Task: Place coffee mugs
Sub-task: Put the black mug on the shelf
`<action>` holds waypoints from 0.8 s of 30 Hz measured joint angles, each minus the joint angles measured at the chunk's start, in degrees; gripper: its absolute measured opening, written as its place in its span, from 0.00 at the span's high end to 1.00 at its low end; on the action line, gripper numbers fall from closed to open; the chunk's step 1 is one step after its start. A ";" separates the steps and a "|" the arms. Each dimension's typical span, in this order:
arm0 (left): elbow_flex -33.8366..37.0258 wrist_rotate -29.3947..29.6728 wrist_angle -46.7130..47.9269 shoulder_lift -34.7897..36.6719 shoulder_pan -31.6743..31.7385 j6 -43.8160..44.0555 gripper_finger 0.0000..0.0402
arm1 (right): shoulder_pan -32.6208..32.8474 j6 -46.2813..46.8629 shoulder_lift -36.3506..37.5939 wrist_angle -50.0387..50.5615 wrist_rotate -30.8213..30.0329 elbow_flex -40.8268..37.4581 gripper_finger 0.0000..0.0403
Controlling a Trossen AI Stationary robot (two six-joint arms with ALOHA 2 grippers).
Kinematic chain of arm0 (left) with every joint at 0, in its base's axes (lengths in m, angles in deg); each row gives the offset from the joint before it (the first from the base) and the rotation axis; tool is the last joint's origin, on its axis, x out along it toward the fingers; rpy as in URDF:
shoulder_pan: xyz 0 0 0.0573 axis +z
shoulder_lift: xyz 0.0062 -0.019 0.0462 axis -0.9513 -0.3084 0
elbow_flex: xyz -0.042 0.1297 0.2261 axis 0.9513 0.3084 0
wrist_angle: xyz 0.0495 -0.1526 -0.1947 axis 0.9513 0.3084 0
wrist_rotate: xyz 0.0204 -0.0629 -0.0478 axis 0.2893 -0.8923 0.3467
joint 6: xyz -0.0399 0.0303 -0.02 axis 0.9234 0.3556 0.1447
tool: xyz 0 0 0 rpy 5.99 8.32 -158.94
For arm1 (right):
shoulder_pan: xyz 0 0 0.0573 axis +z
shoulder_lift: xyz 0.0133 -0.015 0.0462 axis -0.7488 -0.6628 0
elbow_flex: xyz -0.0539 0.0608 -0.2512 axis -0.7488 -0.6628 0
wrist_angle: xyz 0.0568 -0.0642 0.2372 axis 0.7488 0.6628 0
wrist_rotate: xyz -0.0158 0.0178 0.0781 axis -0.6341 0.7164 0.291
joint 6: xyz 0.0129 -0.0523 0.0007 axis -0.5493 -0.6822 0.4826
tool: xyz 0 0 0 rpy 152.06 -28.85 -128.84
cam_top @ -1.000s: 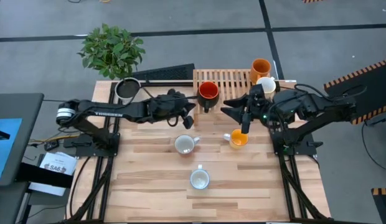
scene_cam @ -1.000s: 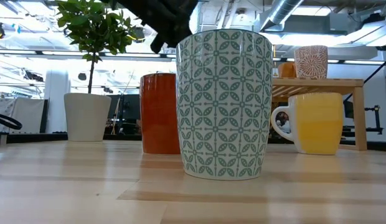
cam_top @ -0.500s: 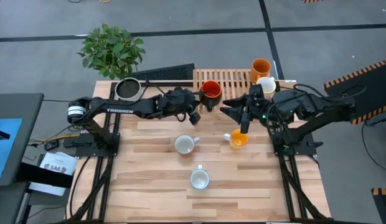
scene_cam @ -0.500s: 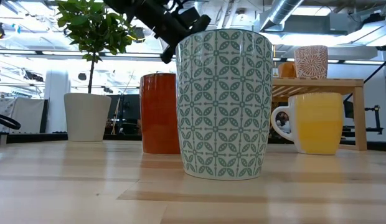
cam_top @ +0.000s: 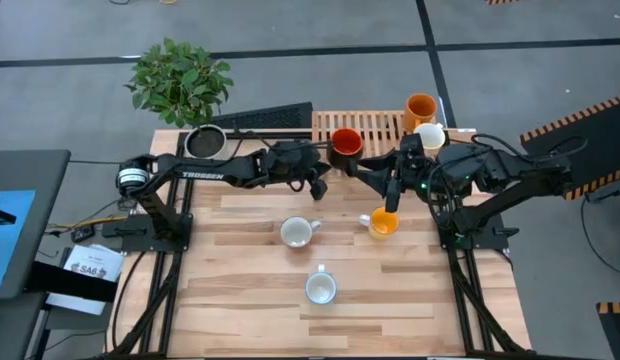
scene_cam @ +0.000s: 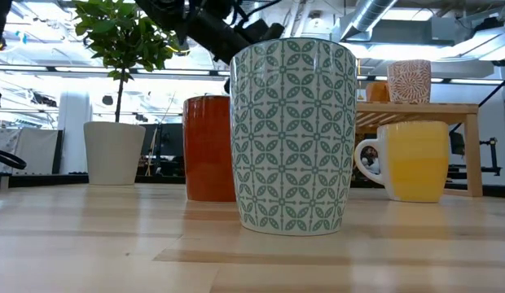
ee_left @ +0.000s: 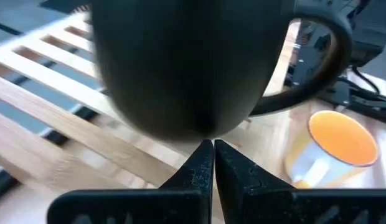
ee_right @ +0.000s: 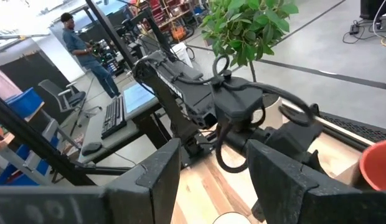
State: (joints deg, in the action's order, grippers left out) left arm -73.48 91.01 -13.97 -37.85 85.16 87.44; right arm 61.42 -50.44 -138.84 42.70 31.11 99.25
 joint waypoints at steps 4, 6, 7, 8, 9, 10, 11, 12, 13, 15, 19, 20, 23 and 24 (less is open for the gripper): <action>-2.00 -0.77 -0.15 -2.01 0.02 0.73 1.00 | -0.06 0.00 0.00 -0.14 0.03 0.02 0.48; -2.52 -0.60 0.47 -2.27 0.02 0.73 1.00 | -0.07 0.02 0.00 -0.39 0.02 0.02 0.48; -3.36 -0.20 -0.68 -3.05 0.03 0.74 1.00 | -0.17 0.00 0.00 -0.39 0.00 0.00 0.48; -3.82 -0.03 -0.98 -3.42 0.05 0.73 1.00 | -0.31 0.00 0.00 -0.41 0.02 0.02 0.48; -4.21 -0.07 0.40 -3.50 0.20 0.74 1.00 | -0.35 0.00 0.00 -0.49 0.02 0.02 0.48; -4.74 0.06 0.67 -3.85 0.28 0.57 1.00 | -0.35 0.02 0.00 -0.59 0.01 0.02 0.48; -5.60 0.09 -0.32 -4.55 0.32 0.29 1.00 | -0.38 0.02 0.00 -0.66 -0.01 0.02 0.48; -6.05 0.11 -0.20 -4.72 0.36 0.03 1.00 | -0.42 0.01 0.00 -0.75 -0.02 0.02 0.48; -6.28 0.51 0.35 -4.72 0.43 -0.09 1.00 | -0.60 0.12 0.00 -0.99 -0.02 0.02 0.48; -6.86 1.14 0.07 -4.74 0.52 -0.12 1.00 | -1.42 1.58 0.00 -1.32 -0.02 0.02 0.48; -6.90 3.88 -0.37 -4.68 0.79 -0.96 1.00 | -4.16 5.02 -0.88 -1.05 -0.43 0.08 0.48; -6.90 3.76 -0.15 -4.68 1.01 -1.00 1.00 | -4.88 5.62 -1.14 -0.87 -0.51 0.06 0.48; -6.90 2.18 2.30 -4.57 1.33 -0.64 1.00 | -7.69 8.52 -1.82 0.68 -1.09 0.09 0.48; -6.87 1.76 3.81 -4.26 1.36 -0.43 1.00 | -8.45 9.34 -1.94 2.55 -1.07 0.09 0.48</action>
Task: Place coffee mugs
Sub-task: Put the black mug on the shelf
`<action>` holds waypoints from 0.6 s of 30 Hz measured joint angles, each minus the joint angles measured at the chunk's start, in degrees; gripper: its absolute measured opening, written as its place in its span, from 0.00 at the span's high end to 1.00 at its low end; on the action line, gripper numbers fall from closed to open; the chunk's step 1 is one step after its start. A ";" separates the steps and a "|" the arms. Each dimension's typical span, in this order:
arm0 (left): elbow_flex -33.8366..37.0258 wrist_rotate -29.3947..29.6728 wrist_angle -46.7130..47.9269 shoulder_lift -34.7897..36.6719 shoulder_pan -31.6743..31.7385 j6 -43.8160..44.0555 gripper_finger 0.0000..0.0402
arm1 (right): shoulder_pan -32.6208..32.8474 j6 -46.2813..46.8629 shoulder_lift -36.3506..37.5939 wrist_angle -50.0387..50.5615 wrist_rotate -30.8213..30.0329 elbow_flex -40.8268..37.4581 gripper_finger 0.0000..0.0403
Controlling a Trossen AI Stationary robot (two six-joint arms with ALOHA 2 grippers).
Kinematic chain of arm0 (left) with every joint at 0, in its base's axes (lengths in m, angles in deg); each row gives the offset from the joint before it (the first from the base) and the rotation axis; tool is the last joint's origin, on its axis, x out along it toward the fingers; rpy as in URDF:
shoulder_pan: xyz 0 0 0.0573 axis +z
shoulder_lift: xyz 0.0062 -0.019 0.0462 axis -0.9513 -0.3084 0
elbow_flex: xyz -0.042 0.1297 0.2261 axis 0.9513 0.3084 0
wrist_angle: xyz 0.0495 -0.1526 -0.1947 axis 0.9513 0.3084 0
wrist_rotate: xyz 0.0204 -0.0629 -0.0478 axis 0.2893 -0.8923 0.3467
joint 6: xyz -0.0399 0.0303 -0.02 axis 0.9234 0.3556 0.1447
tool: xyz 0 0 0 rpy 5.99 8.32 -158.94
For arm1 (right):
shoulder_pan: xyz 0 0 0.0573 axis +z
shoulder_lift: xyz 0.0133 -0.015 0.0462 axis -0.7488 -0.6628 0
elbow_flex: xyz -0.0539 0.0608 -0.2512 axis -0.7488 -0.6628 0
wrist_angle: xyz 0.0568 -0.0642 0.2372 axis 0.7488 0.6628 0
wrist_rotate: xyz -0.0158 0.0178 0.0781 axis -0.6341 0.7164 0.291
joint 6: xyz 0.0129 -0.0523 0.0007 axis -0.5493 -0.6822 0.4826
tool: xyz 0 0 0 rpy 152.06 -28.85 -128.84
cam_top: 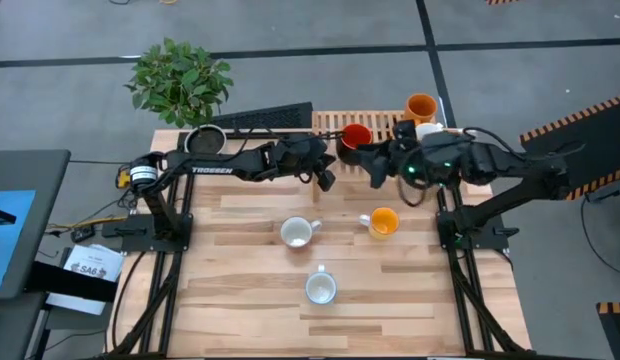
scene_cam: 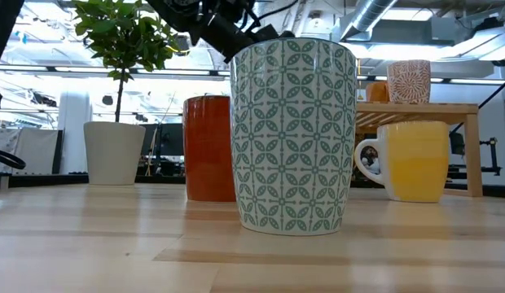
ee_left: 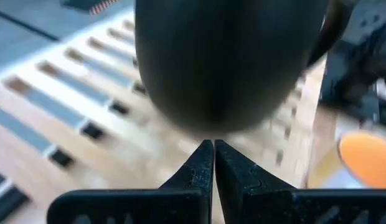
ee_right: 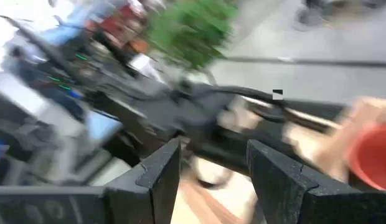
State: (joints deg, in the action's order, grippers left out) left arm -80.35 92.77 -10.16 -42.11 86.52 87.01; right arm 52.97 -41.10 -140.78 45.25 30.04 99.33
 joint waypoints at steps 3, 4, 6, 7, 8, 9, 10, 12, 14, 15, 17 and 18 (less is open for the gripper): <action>0.10 -0.53 2.99 2.72 0.02 -0.53 1.00 | -2.16 2.24 -0.07 6.55 0.02 -0.02 0.48; 0.10 -0.59 3.87 4.20 0.12 -1.09 1.00 | -3.00 3.45 0.00 8.98 0.03 -0.02 0.48; 0.03 -0.60 4.68 7.66 0.44 -2.36 1.00 | -4.73 6.22 0.02 13.16 0.53 0.00 0.48; 0.03 -0.35 5.45 9.52 0.61 -2.86 1.00 | -5.97 7.83 -0.04 15.51 1.20 0.33 0.48; 0.03 0.04 5.43 11.40 0.66 -3.25 1.00 | -7.21 9.15 -0.09 17.87 1.31 1.06 0.48; 0.03 0.65 5.67 13.52 0.77 -3.34 1.00 | -8.47 10.16 -0.14 19.50 1.31 1.93 0.48; 0.03 1.27 6.19 15.70 0.83 -3.36 1.00 | -9.86 11.04 -0.60 20.81 1.27 2.96 0.48; 0.01 1.54 7.04 20.09 0.81 -3.21 1.00 | -12.56 12.57 -2.02 24.24 1.33 5.08 0.48; -0.04 1.49 8.45 24.02 0.79 -2.54 1.00 | -15.58 12.28 -4.24 27.11 2.44 6.95 0.48; -0.01 1.13 10.13 25.96 0.78 -2.02 1.00 | -16.71 11.83 -5.55 27.59 2.85 7.94 0.48; 0.01 0.94 12.03 29.35 0.37 -0.66 1.00 | -18.45 10.07 -7.88 28.74 3.02 9.84 0.48; 0.01 0.96 13.42 30.88 0.25 -0.06 1.00 | -19.49 9.10 -9.04 29.47 3.02 10.71 0.48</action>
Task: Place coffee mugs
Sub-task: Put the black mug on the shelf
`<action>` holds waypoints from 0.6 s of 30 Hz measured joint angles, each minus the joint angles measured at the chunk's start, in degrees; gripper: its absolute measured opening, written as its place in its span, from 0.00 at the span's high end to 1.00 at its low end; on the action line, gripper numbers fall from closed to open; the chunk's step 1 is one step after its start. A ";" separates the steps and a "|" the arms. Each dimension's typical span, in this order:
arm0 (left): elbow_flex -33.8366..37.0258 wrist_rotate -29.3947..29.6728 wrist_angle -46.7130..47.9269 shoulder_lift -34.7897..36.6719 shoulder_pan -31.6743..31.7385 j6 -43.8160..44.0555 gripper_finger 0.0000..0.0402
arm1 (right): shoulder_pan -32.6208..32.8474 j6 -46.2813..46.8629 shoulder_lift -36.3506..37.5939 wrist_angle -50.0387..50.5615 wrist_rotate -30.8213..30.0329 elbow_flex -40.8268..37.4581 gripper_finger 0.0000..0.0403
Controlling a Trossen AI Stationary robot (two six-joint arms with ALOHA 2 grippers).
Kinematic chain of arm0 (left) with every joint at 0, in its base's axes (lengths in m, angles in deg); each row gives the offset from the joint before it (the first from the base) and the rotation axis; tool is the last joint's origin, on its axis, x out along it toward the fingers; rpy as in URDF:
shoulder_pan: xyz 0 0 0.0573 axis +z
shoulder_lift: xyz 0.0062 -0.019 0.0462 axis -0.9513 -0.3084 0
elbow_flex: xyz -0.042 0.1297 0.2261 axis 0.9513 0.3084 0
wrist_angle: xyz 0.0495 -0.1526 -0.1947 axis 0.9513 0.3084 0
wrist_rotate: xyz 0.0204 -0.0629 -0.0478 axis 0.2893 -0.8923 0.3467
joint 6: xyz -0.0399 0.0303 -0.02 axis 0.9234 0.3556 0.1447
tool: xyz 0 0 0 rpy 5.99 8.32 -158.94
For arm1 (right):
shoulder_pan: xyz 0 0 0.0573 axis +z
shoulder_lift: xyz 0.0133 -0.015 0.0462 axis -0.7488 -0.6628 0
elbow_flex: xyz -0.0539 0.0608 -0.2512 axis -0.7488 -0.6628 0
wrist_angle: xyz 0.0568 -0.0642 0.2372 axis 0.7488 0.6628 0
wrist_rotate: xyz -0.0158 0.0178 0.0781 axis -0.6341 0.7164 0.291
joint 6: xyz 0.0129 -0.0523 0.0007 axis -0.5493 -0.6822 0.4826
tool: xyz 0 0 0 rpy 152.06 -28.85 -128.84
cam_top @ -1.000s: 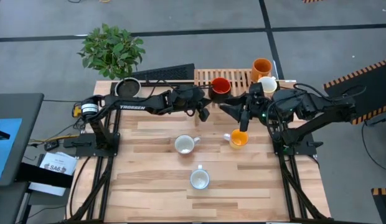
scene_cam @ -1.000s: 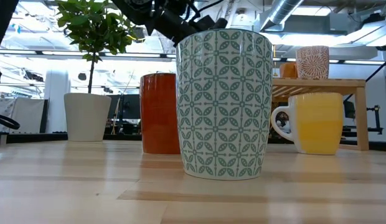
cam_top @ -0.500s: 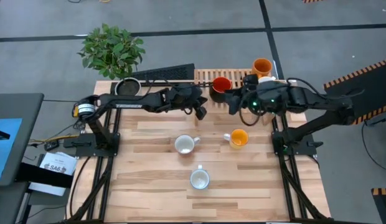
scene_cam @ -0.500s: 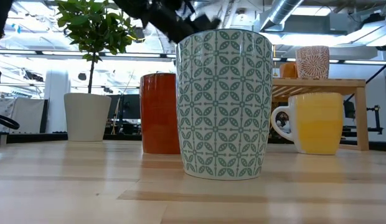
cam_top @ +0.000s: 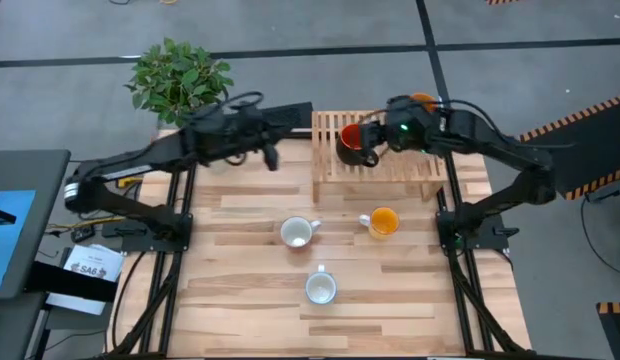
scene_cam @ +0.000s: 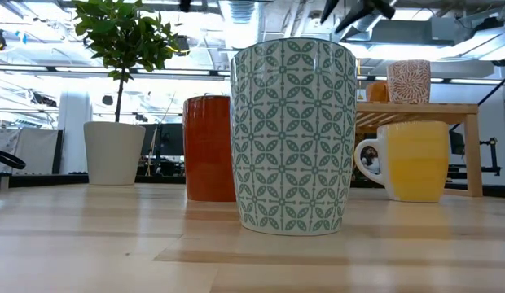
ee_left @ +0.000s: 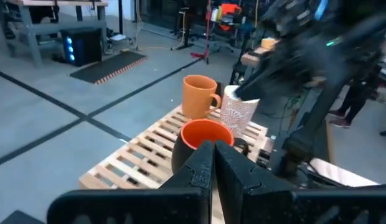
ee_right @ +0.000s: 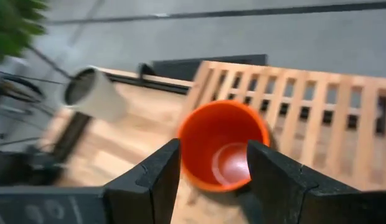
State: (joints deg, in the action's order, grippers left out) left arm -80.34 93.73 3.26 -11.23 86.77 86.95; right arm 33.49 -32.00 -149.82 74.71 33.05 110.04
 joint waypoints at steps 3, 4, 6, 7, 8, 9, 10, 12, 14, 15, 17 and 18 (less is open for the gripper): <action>0.00 0.62 3.60 3.75 -0.74 0.36 1.00 | -2.62 -2.94 -3.84 2.87 -0.15 2.25 0.48; 0.00 1.38 5.05 4.63 -1.01 0.85 1.00 | -3.23 -3.35 -4.91 3.64 -0.17 2.81 0.48; 0.00 2.98 7.70 5.88 -1.59 2.25 1.00 | -4.57 -4.68 -6.63 4.59 -0.15 3.61 0.48; 0.00 3.71 8.97 6.30 -1.74 2.78 1.00 | -5.12 -4.89 -7.27 4.77 -0.10 3.89 0.48; 0.02 4.58 10.36 6.67 -2.02 3.27 1.00 | -5.51 -5.00 -7.84 5.12 -0.03 3.98 0.48; 0.02 5.05 11.30 6.79 -2.15 3.79 1.00 | -5.80 -5.40 -8.34 5.57 0.01 3.98 0.48; 0.02 5.62 11.87 6.80 -2.36 4.37 1.00 | -5.99 -5.87 -8.87 6.05 0.04 3.98 0.48; 0.06 6.00 13.33 6.69 -2.78 5.49 1.00 | -6.31 -6.03 -10.00 7.72 0.07 3.98 0.48; 0.07 5.92 13.54 6.31 -3.22 5.79 1.00 | -6.63 -6.00 -10.93 8.74 0.24 3.97 0.48; 0.09 5.92 13.81 6.21 -3.46 5.81 1.00 | -6.66 -6.00 -11.36 9.10 0.42 3.96 0.48; 0.22 5.99 13.80 5.73 -3.75 6.12 1.00 | -6.69 -6.00 -12.04 9.23 1.03 3.96 0.48; 0.23 5.96 13.75 5.57 -3.91 6.49 1.00 | -6.68 -6.00 -12.42 9.28 1.34 3.96 0.48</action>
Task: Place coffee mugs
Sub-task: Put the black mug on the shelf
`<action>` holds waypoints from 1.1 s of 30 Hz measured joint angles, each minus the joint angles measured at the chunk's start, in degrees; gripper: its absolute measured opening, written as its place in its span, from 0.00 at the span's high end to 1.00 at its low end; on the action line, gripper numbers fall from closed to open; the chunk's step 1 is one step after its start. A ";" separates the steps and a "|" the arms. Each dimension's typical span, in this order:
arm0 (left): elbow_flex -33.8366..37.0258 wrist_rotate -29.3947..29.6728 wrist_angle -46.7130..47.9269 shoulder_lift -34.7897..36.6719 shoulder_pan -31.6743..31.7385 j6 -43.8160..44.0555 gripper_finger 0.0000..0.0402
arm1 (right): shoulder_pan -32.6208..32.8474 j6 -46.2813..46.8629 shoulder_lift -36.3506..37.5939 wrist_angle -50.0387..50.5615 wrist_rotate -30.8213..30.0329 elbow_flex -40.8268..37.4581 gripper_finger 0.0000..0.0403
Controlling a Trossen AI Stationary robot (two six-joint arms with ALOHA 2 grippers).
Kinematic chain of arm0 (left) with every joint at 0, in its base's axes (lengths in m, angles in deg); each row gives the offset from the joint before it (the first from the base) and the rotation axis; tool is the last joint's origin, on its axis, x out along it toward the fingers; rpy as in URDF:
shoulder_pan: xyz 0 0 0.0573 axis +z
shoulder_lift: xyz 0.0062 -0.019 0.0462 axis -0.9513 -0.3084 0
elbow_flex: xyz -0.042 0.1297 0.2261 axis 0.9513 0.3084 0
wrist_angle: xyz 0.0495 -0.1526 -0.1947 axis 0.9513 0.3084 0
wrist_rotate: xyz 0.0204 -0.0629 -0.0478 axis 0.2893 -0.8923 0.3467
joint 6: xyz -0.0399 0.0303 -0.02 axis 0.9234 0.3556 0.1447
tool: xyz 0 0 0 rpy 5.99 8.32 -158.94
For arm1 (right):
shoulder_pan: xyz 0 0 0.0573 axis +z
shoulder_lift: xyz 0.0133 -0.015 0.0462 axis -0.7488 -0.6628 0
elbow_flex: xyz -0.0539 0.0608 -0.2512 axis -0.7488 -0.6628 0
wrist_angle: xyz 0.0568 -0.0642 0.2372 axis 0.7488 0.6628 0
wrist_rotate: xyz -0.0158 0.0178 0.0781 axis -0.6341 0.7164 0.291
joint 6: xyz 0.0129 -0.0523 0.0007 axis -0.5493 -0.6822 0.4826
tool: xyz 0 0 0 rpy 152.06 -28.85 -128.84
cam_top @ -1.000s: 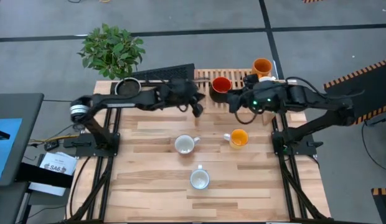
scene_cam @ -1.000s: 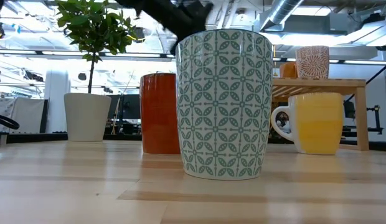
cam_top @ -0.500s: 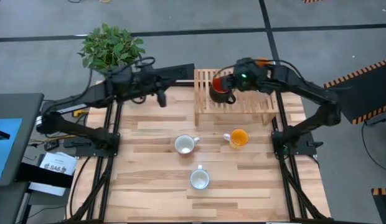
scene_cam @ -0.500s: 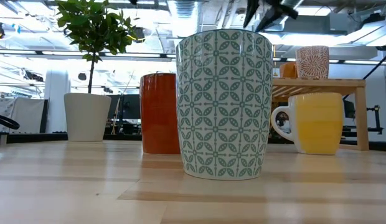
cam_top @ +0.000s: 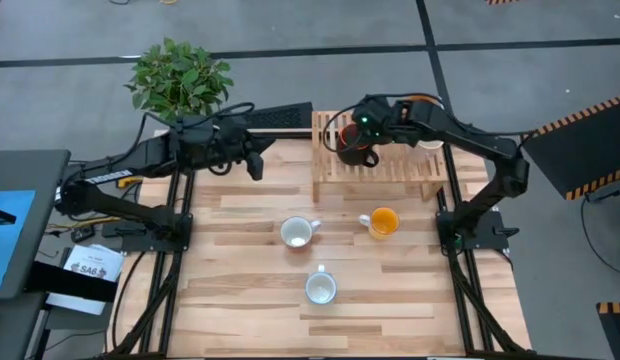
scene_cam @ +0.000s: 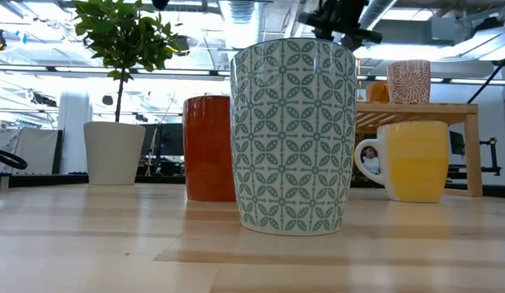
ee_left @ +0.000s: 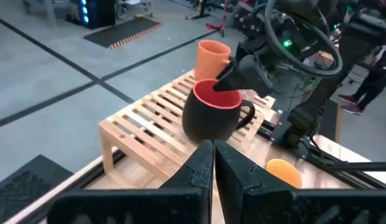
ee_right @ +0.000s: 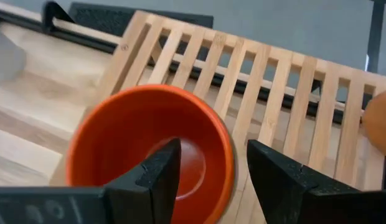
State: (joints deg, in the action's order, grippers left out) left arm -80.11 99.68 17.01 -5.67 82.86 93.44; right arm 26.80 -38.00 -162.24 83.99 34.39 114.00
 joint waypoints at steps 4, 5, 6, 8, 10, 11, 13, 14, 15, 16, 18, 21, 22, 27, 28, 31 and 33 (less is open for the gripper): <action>0.07 -0.15 0.15 -0.03 -0.14 1.32 1.00 | 0.37 0.00 -1.25 0.46 0.06 0.00 0.48; 0.07 -0.30 0.24 -0.02 -0.14 1.65 1.00 | 0.33 0.00 -1.29 0.89 0.11 0.00 0.48; 0.07 -0.28 0.39 -0.02 -0.14 1.90 1.00 | 0.22 0.02 -1.32 1.22 0.11 0.00 0.48; 0.07 -0.30 0.47 -0.02 -0.14 2.30 1.00 | 0.16 0.58 -1.85 1.31 0.06 0.12 0.50; 0.07 -0.30 0.46 0.09 -0.14 2.36 1.00 | -0.16 1.38 -2.10 2.76 0.05 -0.11 0.53; 0.07 -0.28 0.43 0.11 -0.14 2.36 1.00 | -0.27 1.56 -2.16 3.01 0.02 -0.06 0.56; 0.07 -0.27 0.40 0.11 -0.14 2.46 1.00 | -0.29 1.75 -2.34 3.13 0.07 0.07 0.64; 0.07 -0.25 0.40 0.11 -0.14 2.47 1.00 | -0.29 1.73 -2.54 3.20 0.01 0.06 0.68; 0.07 -0.25 0.36 0.11 -0.14 2.47 1.00 | -0.29 1.73 -2.64 3.38 -0.29 0.04 0.73; 0.07 -0.23 0.36 0.11 -0.14 2.47 1.00 | -0.29 1.67 -2.76 3.35 -0.24 0.04 0.78; 0.07 -0.25 0.36 0.11 -0.14 2.47 1.00 | -0.27 1.32 -2.77 4.03 -0.37 0.02 0.87; 0.07 -0.25 0.36 0.11 -0.14 2.62 1.00 | -0.27 1.75 -2.75 1.89 -0.02 -0.04 0.88; 0.07 -0.25 0.38 0.11 -0.14 2.65 1.00 | -0.32 2.06 -2.48 1.61 0.02 -0.13 0.88; 0.07 -0.27 0.36 0.11 -0.14 2.76 1.00 | -2.16 5.23 -0.19 0.90 -2.30 -0.09 0.88; 0.07 -0.30 0.36 0.11 -0.14 2.77 1.00 | -2.78 5.99 0.07 1.05 -3.09 -0.09 0.88; 0.07 -0.30 0.36 0.11 -0.14 2.78 1.00 | -5.12 7.57 0.76 2.31 -4.86 -0.09 0.88; 0.07 -0.42 0.36 0.11 -0.14 2.80 1.00 | -6.61 8.25 0.98 3.33 -5.47 -0.02 0.88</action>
State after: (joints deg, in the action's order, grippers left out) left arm -80.04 99.26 17.37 -5.55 82.71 96.24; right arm 20.19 -29.75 -161.26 87.32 28.92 113.98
